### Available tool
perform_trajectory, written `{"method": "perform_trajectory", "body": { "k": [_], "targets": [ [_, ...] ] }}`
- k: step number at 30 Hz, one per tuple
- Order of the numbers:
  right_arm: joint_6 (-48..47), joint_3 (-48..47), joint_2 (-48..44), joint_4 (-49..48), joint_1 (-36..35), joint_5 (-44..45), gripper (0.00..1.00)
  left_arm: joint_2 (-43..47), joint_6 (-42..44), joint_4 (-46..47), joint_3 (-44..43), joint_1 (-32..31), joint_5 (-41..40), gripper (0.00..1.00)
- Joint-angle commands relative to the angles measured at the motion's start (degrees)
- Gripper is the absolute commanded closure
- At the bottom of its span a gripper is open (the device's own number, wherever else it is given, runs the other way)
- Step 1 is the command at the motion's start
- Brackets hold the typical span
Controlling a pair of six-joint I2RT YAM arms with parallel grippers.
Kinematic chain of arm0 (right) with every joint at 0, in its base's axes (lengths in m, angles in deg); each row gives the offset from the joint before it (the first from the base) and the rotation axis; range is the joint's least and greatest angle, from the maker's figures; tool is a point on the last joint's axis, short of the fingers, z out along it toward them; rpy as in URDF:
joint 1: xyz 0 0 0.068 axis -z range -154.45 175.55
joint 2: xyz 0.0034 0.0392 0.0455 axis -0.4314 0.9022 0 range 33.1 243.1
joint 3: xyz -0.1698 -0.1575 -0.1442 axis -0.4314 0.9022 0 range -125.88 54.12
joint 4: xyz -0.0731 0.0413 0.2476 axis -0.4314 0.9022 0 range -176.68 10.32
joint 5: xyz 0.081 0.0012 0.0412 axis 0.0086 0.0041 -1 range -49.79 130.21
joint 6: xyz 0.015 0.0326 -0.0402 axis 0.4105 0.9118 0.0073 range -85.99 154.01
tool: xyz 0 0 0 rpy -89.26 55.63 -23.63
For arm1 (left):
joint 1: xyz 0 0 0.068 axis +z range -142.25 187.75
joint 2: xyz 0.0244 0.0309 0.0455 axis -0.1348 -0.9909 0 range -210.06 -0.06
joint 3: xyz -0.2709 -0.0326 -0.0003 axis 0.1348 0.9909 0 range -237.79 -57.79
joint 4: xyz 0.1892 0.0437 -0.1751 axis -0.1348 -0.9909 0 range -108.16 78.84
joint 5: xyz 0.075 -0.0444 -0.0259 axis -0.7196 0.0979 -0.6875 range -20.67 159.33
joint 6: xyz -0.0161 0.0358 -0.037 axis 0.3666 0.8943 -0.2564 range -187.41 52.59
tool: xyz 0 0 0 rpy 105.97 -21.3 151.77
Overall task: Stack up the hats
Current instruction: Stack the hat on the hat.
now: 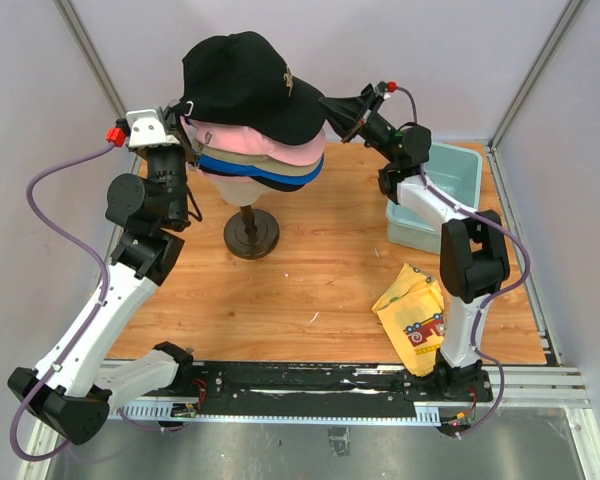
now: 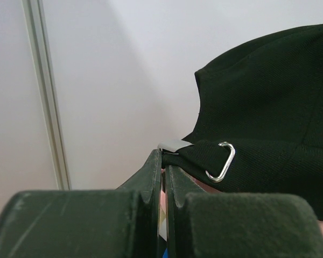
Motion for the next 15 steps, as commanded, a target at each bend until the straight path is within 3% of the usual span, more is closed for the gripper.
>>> {"method": "perform_trajectory", "body": {
  "k": [1,15],
  "targets": [
    [18.6,3.5,0.9,-0.8,2.3,5.5,0.86,2.1,0.9,2.7,-0.1,0.6,-6.7,0.99],
    [16.8,8.0,0.4,1.1,2.3,4.2,0.86,4.6,-4.1,-0.5,5.1,0.6,-14.6,1.00]
  ]
}}
